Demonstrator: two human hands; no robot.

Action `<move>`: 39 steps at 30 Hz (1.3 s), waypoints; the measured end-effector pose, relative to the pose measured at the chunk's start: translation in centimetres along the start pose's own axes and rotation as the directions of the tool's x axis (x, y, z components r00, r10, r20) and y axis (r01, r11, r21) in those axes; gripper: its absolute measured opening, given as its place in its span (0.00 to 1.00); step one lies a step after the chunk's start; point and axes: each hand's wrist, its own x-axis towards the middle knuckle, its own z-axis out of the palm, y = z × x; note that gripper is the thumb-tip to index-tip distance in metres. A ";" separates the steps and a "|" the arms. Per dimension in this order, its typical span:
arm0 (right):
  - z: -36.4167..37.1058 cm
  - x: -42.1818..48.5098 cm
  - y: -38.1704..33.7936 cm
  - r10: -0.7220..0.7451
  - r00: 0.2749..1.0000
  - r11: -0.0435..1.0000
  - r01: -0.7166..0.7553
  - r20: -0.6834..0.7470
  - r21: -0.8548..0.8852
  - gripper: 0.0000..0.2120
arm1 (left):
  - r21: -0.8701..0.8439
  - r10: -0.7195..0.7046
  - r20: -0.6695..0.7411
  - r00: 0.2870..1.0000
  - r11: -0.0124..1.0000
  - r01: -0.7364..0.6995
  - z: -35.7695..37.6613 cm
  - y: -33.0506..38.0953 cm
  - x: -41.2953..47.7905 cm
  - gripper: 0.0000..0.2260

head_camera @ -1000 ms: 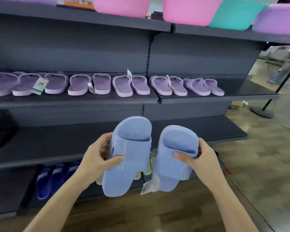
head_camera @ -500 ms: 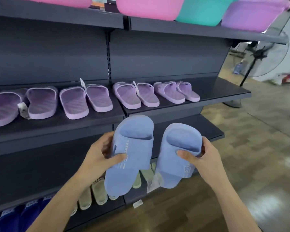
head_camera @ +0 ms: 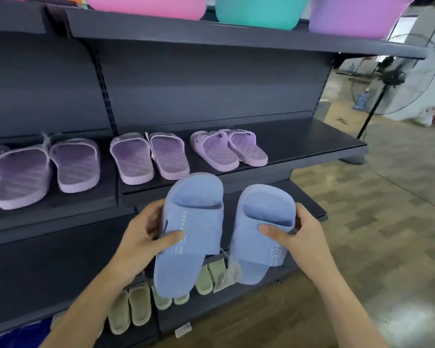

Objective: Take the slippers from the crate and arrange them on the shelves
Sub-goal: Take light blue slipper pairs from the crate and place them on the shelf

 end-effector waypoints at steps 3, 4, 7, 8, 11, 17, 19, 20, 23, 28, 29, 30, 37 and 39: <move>-4.1 3.0 1.8 -0.037 0.999 0.999 0.036 0.027 0.029 0.24 | -0.020 0.000 -0.039 0.999 1.000 -0.001 4.6 0.3 1.8 0.30; -5.5 3.9 2.4 -0.046 0.998 0.998 0.044 0.037 0.035 0.25 | -0.026 -0.003 -0.049 0.999 1.000 0.002 6.1 0.4 2.4 0.30; -9.3 6.5 3.7 -0.066 0.996 0.997 0.064 0.056 0.032 0.25 | -0.032 -0.008 -0.079 0.997 0.999 0.005 10.4 0.9 4.0 0.30; -10.3 7.3 4.2 -0.071 0.996 0.997 0.070 0.060 0.030 0.24 | -0.032 -0.010 -0.082 0.997 0.999 0.007 11.6 1.0 4.6 0.30; -12.9 9.3 5.7 -0.072 0.995 0.997 0.069 0.068 0.036 0.23 | -0.045 -0.029 -0.088 0.996 0.999 0.025 14.8 1.1 6.5 0.31; -16.7 14.1 8.2 -0.060 0.997 0.997 0.058 0.048 0.053 0.20 | -0.092 -0.046 -0.038 0.998 0.995 0.043 20.1 0.9 11.9 0.33; -17.6 16.2 8.8 -0.048 0.998 0.997 0.047 0.027 0.065 0.20 | -0.109 -0.041 -0.019 0.999 0.993 0.039 21.6 0.9 14.2 0.34; -18.0 17.5 9.0 -0.043 0.999 0.997 0.042 0.017 0.066 0.20 | -0.119 -0.033 -0.015 0.999 0.992 0.031 22.3 0.9 15.4 0.34; -18.9 21.9 9.4 -0.074 0.997 0.997 0.074 0.003 0.018 0.27 | -0.154 -0.025 -0.022 0.999 0.988 0.021 24.2 0.7 19.4 0.33; -19.5 29.8 9.1 -0.109 0.994 0.994 0.109 0.012 -0.005 0.28 | -0.222 -0.081 -0.053 0.995 0.973 0.067 25.7 1.0 26.3 0.30; -19.4 31.3 8.9 -0.110 0.994 0.994 0.110 0.022 -0.009 0.29 | -0.244 -0.103 -0.049 0.993 0.966 0.088 25.8 1.2 27.6 0.26; -19.3 32.7 8.7 -0.106 0.994 0.994 0.107 0.032 -0.015 0.28 | -0.284 -0.130 -0.043 0.991 0.952 0.112 26.0 1.4 28.9 0.22; -17.9 42.2 8.2 -0.035 0.996 0.999 0.034 0.088 0.013 0.16 | -0.401 -0.288 -0.184 0.940 0.895 0.196 26.0 1.1 36.7 0.07; -17.2 44.4 8.4 -0.003 0.995 0.999 -0.001 0.104 0.036 0.17 | -0.408 -0.296 -0.210 0.932 0.893 0.192 26.2 0.8 38.4 0.07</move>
